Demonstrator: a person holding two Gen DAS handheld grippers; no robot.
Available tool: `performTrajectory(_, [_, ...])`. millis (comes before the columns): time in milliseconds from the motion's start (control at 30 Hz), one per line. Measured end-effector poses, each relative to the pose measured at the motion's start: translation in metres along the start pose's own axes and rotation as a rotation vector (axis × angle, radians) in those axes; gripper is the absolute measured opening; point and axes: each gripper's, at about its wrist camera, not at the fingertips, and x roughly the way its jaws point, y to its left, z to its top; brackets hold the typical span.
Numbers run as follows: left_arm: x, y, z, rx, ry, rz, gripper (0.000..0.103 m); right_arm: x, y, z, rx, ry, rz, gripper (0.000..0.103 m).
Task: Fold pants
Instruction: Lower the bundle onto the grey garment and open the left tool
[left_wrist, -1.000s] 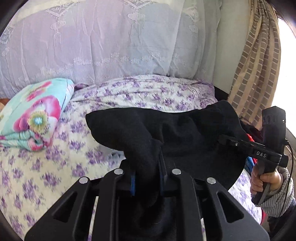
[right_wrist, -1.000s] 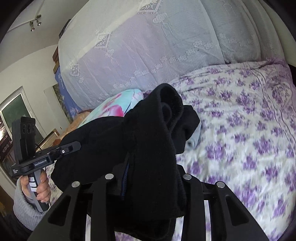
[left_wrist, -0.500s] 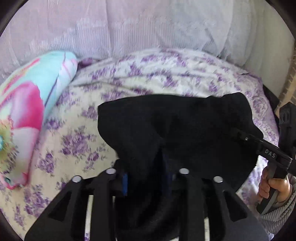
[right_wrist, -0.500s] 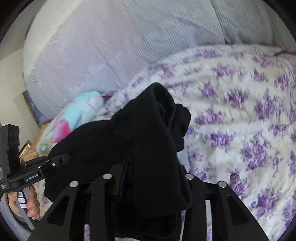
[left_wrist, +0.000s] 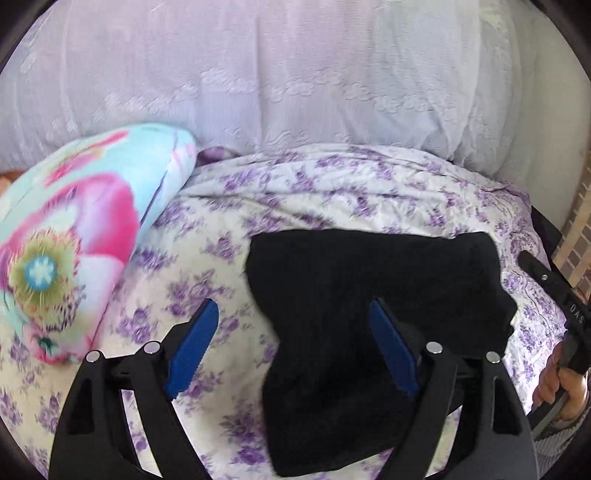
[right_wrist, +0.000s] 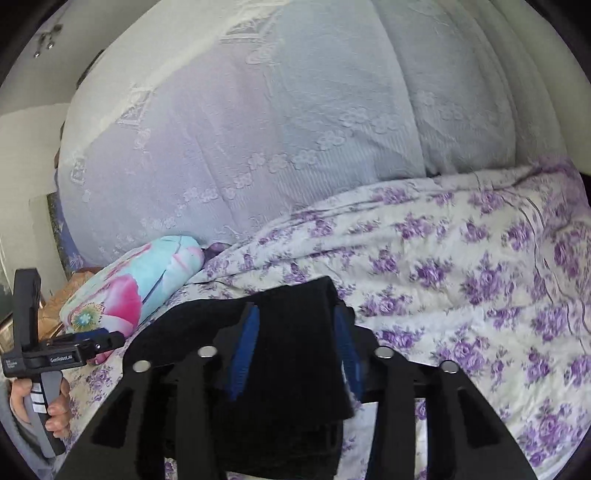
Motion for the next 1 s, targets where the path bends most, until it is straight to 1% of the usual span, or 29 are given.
performTrajectory(33, [0.006,-0.007,0.005,0.009,0.011,0.007,0.08,0.008,0.007,0.002,-0.015,0.024,0.009,0.025])
performTrajectory(100, [0.027,-0.017,0.008,0.019,0.056,0.032,0.08,0.029,0.017,0.002,-0.042,0.055,-0.009,0.021])
performTrajectory(133, [0.039,-0.02,0.008,0.019,0.083,0.058,0.08,0.04,0.018,-0.001,-0.053,0.081,-0.034,0.02])
performTrajectory(167, [0.056,-0.019,0.004,0.012,0.122,0.096,0.082,0.057,0.015,-0.008,-0.048,0.143,-0.07,0.019])
performTrajectory(200, [0.067,-0.017,-0.001,-0.002,0.155,0.098,0.085,0.07,0.006,-0.019,-0.013,0.196,-0.077,0.016])
performTrajectory(233, [0.076,-0.01,-0.007,-0.045,0.156,0.075,0.092,0.078,-0.005,-0.03,0.016,0.202,-0.085,0.015])
performTrajectory(267, [0.081,-0.004,-0.011,-0.088,0.151,0.055,0.095,0.079,-0.01,-0.036,0.024,0.185,-0.087,0.015])
performTrajectory(333, [0.083,0.002,-0.012,-0.145,0.162,0.022,0.096,0.078,-0.007,-0.038,0.008,0.175,-0.097,0.014])
performTrajectory(467, [0.072,-0.004,-0.012,-0.119,0.142,0.058,0.095,0.076,-0.001,-0.029,-0.009,0.208,-0.109,0.014])
performTrajectory(533, [0.056,-0.008,-0.013,-0.102,0.124,0.088,0.094,0.06,0.0,-0.023,0.028,0.185,-0.077,0.017])
performTrajectory(567, [0.046,-0.01,-0.014,-0.086,0.106,0.114,0.094,0.046,0.001,-0.02,0.044,0.162,-0.071,0.017])
performTrajectory(600, [0.036,-0.012,-0.016,-0.07,0.087,0.138,0.094,0.033,0.002,-0.019,0.049,0.145,-0.083,0.019])
performTrajectory(633, [0.025,-0.015,-0.02,-0.04,0.074,0.166,0.094,0.021,0.004,-0.021,0.048,0.134,-0.09,0.026])
performTrajectory(667, [0.016,-0.018,-0.026,-0.009,0.073,0.191,0.094,0.011,0.006,-0.023,0.049,0.13,-0.09,0.03])
performTrajectory(700, [0.007,-0.02,-0.031,0.016,0.076,0.208,0.094,-0.001,0.008,-0.028,0.049,0.134,-0.093,0.038])
performTrajectory(733, [-0.004,-0.022,-0.04,0.042,0.082,0.224,0.095,-0.012,0.009,-0.034,0.05,0.143,-0.096,0.042])
performTrajectory(800, [-0.027,-0.023,-0.062,0.064,0.083,0.25,0.095,-0.04,0.01,-0.048,0.059,0.144,-0.088,0.042])
performTrajectory(867, [-0.053,-0.024,-0.085,0.072,0.075,0.26,0.095,-0.072,0.01,-0.061,0.074,0.129,-0.083,0.042])
performTrajectory(967, [-0.096,-0.026,-0.119,0.074,0.047,0.273,0.096,-0.127,0.012,-0.078,0.109,0.077,-0.076,0.046])
performTrajectory(1000, [-0.111,-0.028,-0.13,0.075,0.037,0.277,0.097,-0.146,0.013,-0.082,0.122,0.055,-0.075,0.049])
